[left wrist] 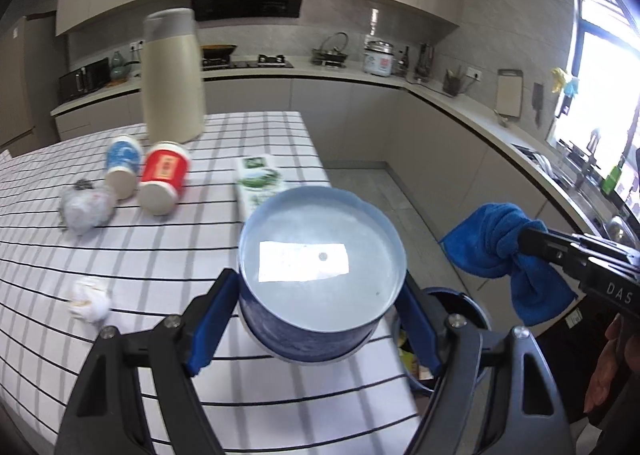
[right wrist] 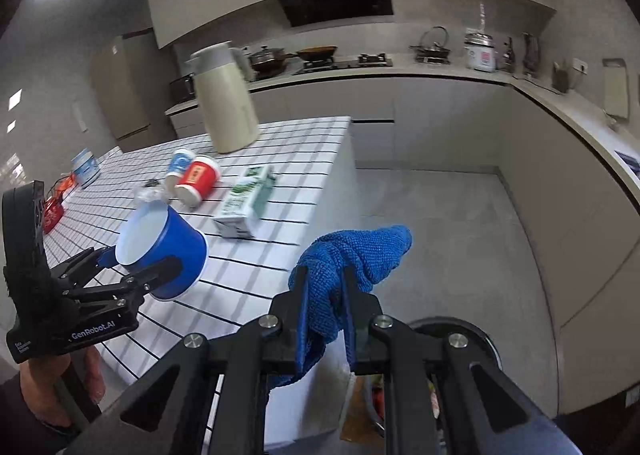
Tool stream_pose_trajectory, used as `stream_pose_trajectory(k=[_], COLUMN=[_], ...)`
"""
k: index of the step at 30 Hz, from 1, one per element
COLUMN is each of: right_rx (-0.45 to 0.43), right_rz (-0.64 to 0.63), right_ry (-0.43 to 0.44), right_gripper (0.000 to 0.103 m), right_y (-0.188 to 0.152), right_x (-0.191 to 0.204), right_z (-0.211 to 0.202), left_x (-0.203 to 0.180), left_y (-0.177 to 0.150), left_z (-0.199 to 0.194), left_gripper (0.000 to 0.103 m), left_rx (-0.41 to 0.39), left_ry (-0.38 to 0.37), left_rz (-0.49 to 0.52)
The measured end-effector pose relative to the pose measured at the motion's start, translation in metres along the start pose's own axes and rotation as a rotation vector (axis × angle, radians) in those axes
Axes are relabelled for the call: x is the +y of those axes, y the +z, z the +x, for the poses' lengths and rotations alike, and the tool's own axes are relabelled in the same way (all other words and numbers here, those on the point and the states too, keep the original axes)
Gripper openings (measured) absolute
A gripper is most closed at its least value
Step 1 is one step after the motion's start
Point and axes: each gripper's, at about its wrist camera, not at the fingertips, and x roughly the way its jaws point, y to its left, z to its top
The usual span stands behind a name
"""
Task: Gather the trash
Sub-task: 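Carry the blue cup and blue towel with both grippers over the black bin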
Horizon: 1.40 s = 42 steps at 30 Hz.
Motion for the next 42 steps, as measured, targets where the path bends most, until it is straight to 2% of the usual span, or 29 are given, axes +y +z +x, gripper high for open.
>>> stream_pose_trajectory(k=[6,10,18,26,42], right_rx=[0.028,0.05,0.131,0.2,0.311], right_rz=[0.057,0.071,0.07,0.058,-0.056], right_ry=[-0.051,-0.055,-0.037,0.007,0.084], right_gripper=[0.016,0.016,0.016,0.016,0.017], right_y=[-0.031,-0.05,-0.099,-0.134,-0.179], right_x=[-0.071,-0.107,-0.165,-0.195,-0.211], right_z=[-0.022,-0.03,-0.018,0.014,0.094], left_x=[-0.066,-0.103,-0.147,-0.163,-0.174], left_y=[-0.01,-0.021,-0.053,-0.078,-0.109], left_z=[0.019,0.037,0.081,0.116,0.176], left_gripper=[0.078,0.078,0.078,0.078,0.078], left_rx=[0.037,0.079,0.191,0.278,0.387], left_ry=[-0.067,-0.104,-0.131,-0.113,-0.088], left_rz=[0.05,0.071,0.082,0.092,0.069])
